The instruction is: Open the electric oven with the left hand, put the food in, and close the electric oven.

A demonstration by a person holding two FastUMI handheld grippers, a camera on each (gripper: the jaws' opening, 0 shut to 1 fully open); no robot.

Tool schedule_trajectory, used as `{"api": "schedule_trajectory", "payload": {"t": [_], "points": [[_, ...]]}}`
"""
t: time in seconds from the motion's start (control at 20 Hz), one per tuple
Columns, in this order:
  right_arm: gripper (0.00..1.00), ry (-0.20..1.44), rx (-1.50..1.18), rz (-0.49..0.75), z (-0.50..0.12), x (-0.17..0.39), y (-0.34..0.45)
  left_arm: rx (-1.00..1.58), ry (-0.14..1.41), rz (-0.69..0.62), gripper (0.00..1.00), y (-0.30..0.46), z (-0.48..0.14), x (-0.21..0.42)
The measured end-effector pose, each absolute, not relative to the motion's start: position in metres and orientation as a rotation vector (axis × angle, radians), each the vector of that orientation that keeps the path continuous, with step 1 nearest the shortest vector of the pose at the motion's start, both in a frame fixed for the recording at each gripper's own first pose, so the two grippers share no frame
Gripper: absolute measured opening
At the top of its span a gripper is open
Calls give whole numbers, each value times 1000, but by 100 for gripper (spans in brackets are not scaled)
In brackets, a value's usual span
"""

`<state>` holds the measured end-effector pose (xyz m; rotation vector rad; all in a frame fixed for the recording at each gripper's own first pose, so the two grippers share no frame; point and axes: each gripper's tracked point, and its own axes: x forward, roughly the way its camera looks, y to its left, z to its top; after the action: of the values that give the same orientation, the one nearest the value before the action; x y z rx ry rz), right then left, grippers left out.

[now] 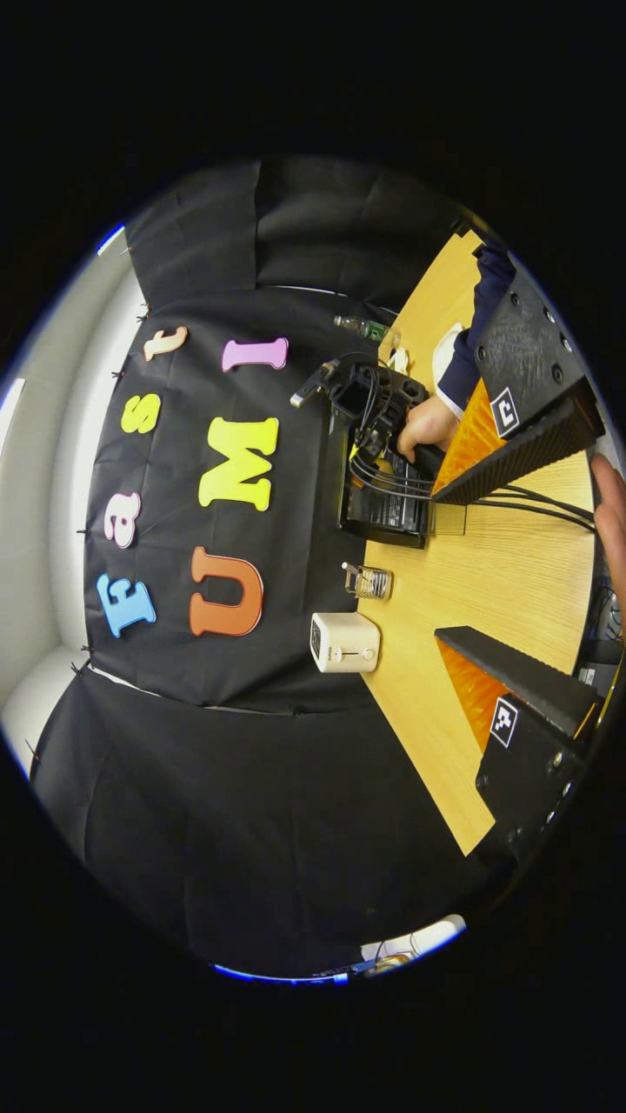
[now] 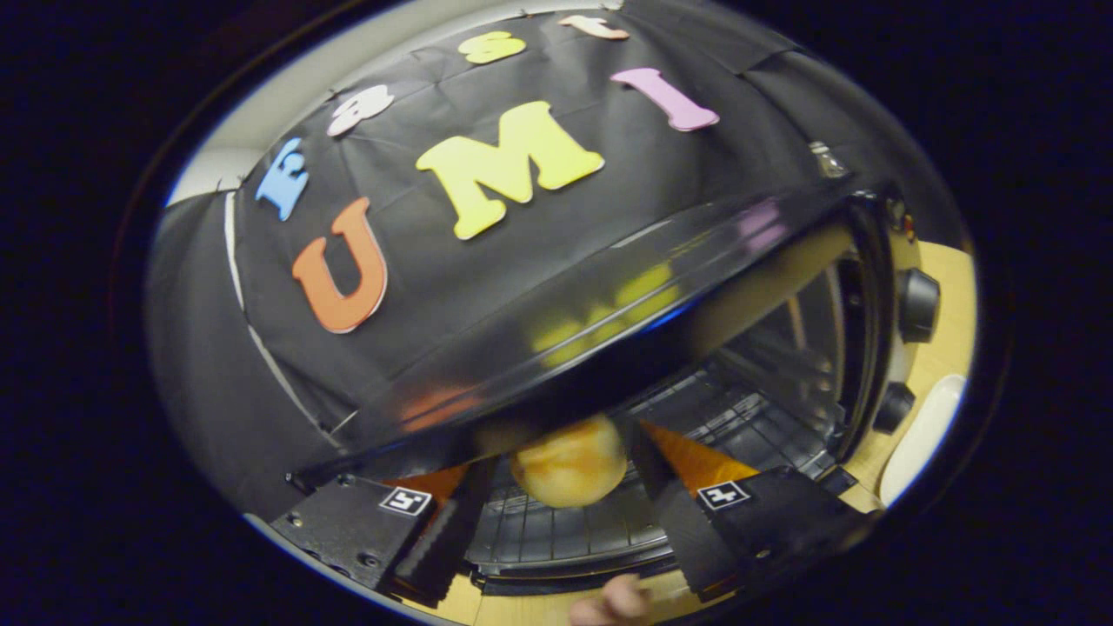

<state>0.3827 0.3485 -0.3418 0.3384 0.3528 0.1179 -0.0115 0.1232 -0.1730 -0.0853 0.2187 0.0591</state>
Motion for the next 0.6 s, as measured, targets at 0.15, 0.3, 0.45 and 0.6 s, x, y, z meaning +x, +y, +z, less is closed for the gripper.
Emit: {"api": "schedule_trajectory", "payload": {"t": [0.15,0.3,0.45,0.6], "points": [[96,367,260,95,-346,373,339,-81,229,67,92,121,-174,-12],[97,368,256,123,-340,353,336,-65,221,69,96,117,-169,-17],[97,348,257,159,-325,326,331,-53,219,77,93,112,-165,-18],[97,329,281,193,-309,292,317,-49,217,71,92,100,-162,-19]]}}
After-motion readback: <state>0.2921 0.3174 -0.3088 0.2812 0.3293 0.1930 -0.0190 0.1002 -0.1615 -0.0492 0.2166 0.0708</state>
